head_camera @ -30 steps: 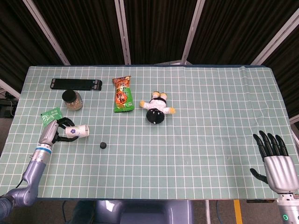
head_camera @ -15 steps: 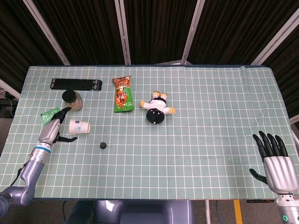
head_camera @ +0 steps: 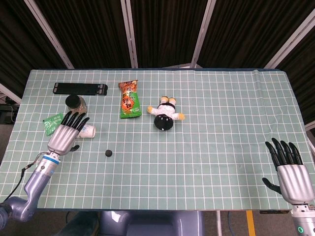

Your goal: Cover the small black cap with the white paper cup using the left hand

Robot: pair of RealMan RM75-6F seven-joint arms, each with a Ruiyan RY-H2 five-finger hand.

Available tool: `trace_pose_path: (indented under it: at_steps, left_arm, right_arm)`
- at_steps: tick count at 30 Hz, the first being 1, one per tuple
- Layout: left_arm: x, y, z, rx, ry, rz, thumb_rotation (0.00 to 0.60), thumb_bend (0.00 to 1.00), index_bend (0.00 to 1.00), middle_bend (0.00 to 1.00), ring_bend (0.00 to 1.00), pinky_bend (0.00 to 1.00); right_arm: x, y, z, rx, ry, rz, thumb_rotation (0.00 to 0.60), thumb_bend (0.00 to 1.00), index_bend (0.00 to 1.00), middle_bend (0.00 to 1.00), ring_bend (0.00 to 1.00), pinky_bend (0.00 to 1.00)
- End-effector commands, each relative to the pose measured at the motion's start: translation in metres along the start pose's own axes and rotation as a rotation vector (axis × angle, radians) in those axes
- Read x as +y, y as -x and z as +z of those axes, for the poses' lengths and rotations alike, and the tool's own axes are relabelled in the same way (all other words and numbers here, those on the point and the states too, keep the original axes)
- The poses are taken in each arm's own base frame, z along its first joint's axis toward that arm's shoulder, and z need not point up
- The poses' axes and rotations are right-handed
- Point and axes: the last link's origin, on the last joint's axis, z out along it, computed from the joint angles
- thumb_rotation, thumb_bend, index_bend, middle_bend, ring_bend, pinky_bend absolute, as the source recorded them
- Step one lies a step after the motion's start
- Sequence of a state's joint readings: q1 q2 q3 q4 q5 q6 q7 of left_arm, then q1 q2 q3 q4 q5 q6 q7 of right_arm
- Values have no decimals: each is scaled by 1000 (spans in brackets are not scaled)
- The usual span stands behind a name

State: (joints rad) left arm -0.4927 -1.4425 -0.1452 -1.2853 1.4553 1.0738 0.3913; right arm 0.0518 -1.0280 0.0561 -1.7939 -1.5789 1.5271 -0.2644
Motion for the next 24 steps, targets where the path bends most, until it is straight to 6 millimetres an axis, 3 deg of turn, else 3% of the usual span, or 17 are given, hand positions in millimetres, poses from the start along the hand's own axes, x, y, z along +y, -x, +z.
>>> trace_pose_path:
  at_steps: [1,10,14,17,21,24]
  left_arm:
    - [41,9,23,-40,12,292,600,13,114,68,0,2]
    - [56,27,34,-90,-21,379,600,16,146,85,5,35]
    - [59,29,39,-77,-47,400,600,15,150,107,60,73]
    - [58,30,41,-69,-55,409,600,16,175,142,122,167]
    - [54,33,43,-57,-61,413,600,17,299,274,254,331]
    - [50,36,43,-66,-72,405,600,16,346,321,295,360]
  right_arm:
    - [3,1,2,-1,12,-5,600,0,0,0,0,0]
    - [8,2,3,-5,29,-10,600,0,0,0,0,0]
    - [8,3,4,-11,33,-17,600,0,0,0,0,0]
    - [8,3,4,-10,34,-18,600,0,0,0,0,0]
    - [9,3,5,-12,36,-16,600,0,0,0,0,0]
    - [9,4,5,-13,33,-17,600,0,0,0,0,0]
